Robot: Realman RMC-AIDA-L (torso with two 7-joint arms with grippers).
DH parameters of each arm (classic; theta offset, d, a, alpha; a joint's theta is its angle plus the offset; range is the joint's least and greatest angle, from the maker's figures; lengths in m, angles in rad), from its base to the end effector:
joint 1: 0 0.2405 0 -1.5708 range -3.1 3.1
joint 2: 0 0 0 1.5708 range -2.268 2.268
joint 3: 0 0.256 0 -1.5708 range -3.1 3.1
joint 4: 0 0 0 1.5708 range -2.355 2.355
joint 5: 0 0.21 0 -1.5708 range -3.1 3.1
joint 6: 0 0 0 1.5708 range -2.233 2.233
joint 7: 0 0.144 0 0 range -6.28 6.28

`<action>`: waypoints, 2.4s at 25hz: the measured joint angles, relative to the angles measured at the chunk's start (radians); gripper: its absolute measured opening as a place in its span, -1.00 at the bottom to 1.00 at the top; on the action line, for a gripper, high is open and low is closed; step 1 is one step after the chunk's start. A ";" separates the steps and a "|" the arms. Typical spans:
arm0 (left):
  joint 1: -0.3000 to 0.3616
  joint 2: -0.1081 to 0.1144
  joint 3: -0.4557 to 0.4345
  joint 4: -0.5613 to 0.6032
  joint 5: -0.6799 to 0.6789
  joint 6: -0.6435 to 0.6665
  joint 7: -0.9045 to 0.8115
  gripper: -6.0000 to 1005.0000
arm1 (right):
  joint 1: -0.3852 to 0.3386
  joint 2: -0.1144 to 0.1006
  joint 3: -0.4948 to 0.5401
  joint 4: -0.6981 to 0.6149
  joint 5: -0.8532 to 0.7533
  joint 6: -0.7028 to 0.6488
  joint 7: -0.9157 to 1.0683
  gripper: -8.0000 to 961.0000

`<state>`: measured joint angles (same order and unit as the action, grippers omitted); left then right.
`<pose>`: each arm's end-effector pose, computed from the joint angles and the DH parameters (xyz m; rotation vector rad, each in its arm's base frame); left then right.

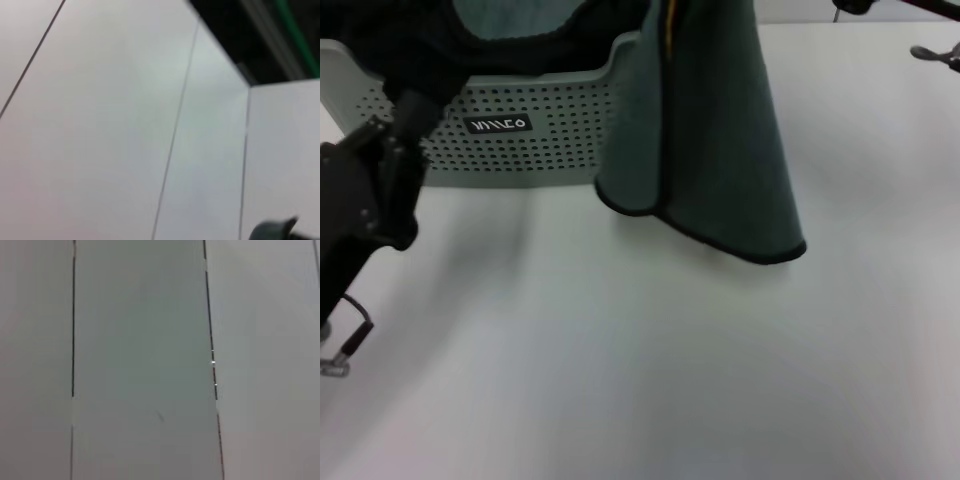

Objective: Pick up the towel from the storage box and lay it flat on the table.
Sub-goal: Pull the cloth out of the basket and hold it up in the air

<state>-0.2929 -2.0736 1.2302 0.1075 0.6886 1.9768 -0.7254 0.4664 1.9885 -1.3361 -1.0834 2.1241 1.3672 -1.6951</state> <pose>-0.2747 0.2283 0.0142 -1.8826 -0.3491 -1.5893 0.1053 0.3521 0.0634 -2.5129 0.0788 1.3871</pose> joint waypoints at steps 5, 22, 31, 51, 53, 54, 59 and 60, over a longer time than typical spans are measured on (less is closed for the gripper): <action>-0.017 -0.001 0.007 0.012 0.015 -0.028 -0.010 -0.98 | 0.016 0.008 0.023 0.017 -0.001 0.015 0.004 -0.96; -0.126 -0.034 0.016 -0.048 0.052 -0.083 0.065 -0.54 | 0.098 0.040 -0.206 0.028 -0.032 -0.286 -0.073 -0.96; -0.140 -0.034 0.012 -0.063 0.014 -0.143 0.127 0.10 | 0.153 0.039 -0.275 0.043 -0.006 -0.344 -0.116 -0.96; -0.109 -0.034 0.011 -0.077 -0.122 -0.343 0.130 0.25 | 0.092 0.030 -0.144 -0.093 -0.014 -0.251 -0.094 -0.96; -0.099 -0.034 0.011 -0.077 -0.136 -0.341 0.130 0.25 | 0.078 0.030 -0.129 -0.106 -0.014 -0.247 -0.094 -0.96; -0.094 -0.034 0.011 -0.077 -0.140 -0.339 0.130 0.25 | 0.076 0.030 -0.127 -0.108 -0.014 -0.246 -0.094 -0.96; -0.087 -0.034 0.014 -0.077 -0.142 -0.337 0.130 0.25 | 0.067 0.030 -0.122 -0.117 -0.016 -0.248 -0.094 -0.96; -0.086 -0.034 0.016 -0.077 -0.140 -0.338 0.130 0.25 | 0.067 0.030 -0.122 -0.117 -0.016 -0.249 -0.094 -0.96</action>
<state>-0.3794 -2.1077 1.2457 0.0305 0.5483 1.6391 -0.5951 0.5330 2.0186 -1.4577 -1.2005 2.1081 1.1185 -1.7888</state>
